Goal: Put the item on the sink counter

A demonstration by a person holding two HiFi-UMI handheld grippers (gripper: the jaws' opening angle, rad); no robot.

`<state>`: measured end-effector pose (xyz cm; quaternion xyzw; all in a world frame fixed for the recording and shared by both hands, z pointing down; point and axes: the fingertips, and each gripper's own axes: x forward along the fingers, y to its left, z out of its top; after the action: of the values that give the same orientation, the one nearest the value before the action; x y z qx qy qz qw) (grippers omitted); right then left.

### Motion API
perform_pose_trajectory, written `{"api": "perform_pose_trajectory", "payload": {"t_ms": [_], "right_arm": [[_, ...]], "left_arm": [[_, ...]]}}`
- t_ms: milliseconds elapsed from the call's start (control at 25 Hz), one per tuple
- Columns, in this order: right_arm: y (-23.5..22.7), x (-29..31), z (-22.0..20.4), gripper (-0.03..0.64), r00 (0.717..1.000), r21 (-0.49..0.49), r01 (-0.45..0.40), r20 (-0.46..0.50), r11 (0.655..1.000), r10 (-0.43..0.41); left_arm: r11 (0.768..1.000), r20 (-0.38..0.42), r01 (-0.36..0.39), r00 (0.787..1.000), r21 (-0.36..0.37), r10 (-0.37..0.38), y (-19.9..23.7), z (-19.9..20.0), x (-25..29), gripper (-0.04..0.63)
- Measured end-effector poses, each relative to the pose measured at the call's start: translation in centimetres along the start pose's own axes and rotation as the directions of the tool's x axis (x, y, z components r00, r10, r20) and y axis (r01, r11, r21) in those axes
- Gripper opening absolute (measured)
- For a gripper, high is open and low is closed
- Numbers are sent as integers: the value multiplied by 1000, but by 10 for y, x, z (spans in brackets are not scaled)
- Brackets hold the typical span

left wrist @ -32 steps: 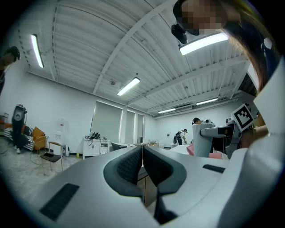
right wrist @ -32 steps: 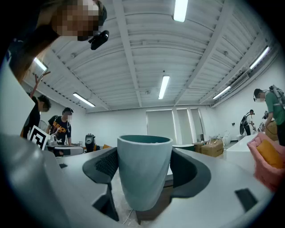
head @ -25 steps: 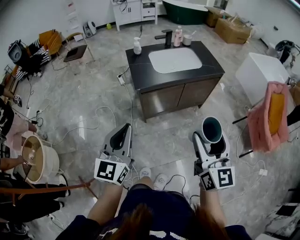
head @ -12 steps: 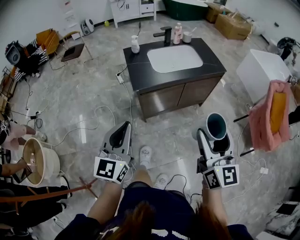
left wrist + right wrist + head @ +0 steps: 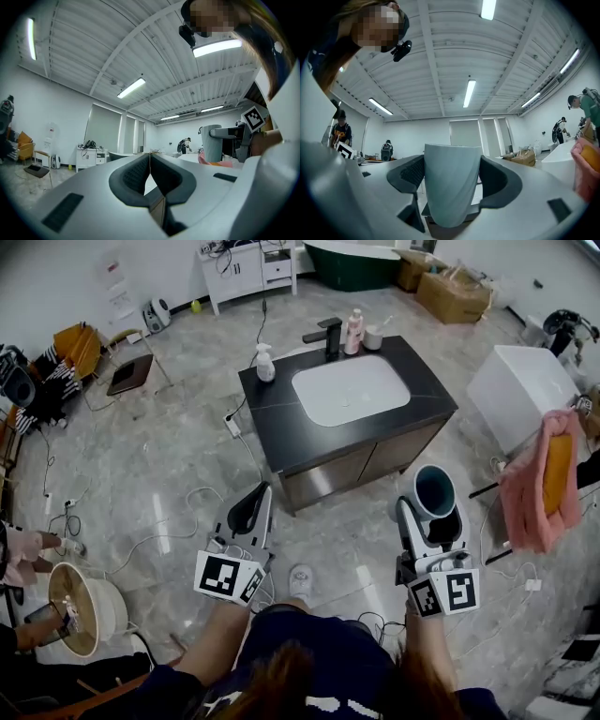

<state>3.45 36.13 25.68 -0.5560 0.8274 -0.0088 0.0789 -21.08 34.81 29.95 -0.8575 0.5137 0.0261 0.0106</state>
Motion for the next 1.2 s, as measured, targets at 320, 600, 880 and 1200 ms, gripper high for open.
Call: {"api": "perform_pose_trajectory", "payload": {"t_ms": [320,600,880,1200], "right_arm": [[-8,73,-28,373,997,23,69,-33,997,-68],[-43,127,-44,371,993,37,99,-68,994,-96],[-96,210,-40,370,998,48,41,-52,998,-38],[-173,289,-14,370,999,35,-44,4,998,44]], "left_arm": [[998,3,70,998,-8,-70,60,-5,68,23],[997,-32,63,997,-55,-65,88,-30,122,23],[999,-24,15,1000,-47,-16,108,-27,202,23],[998,17,-57,998,-15,57,112,-13,303,23]]}}
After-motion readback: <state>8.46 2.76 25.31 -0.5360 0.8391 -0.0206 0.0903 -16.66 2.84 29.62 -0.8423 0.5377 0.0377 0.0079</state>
